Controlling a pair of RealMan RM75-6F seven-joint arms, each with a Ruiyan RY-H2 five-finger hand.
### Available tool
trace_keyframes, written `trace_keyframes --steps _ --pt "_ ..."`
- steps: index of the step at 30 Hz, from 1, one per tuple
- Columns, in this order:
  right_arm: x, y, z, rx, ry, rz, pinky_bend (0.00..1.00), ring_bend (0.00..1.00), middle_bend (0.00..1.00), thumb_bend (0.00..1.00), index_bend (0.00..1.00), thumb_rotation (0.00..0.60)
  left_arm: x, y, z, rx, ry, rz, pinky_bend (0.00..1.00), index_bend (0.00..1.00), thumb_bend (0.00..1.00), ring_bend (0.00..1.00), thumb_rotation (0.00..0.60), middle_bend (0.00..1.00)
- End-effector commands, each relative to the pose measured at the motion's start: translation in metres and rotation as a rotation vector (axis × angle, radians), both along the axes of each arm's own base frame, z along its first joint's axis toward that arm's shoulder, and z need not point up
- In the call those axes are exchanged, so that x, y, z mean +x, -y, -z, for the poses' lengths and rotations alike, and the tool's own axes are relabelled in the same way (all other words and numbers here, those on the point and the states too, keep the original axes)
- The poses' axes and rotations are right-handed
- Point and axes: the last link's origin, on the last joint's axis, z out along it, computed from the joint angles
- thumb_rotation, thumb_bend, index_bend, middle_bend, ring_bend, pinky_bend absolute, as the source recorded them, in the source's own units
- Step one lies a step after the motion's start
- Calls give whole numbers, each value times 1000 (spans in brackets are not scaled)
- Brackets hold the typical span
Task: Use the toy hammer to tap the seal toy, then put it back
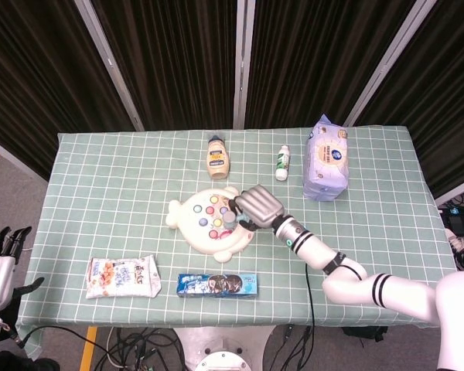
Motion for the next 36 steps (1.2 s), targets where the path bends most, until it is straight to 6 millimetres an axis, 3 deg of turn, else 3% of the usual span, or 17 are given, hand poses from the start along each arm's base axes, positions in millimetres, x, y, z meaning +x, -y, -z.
trace_keyframes --steps 1,10,16,26,36 --pt "7 5 -8 -13 30 9 655 481 588 561 666 600 0 0 0 0 0 2 0 97 12 19 600 130" --pt "22 26 15 15 -7 45 657 483 589 560 666 600 -3 -1 2 -5 4 -18 0 95 12 19 600 130" --pt "22 33 30 20 -44 68 657 483 589 561 666 600 -5 0 2 -9 8 -24 0 94 12 19 600 131" --pt "34 32 17 18 36 74 657 483 588 561 666 600 -6 -1 3 -9 7 -17 0 93 12 19 600 130" --pt "39 38 40 46 -28 84 657 483 588 561 666 600 -9 1 4 -13 11 -32 0 89 12 19 600 130"
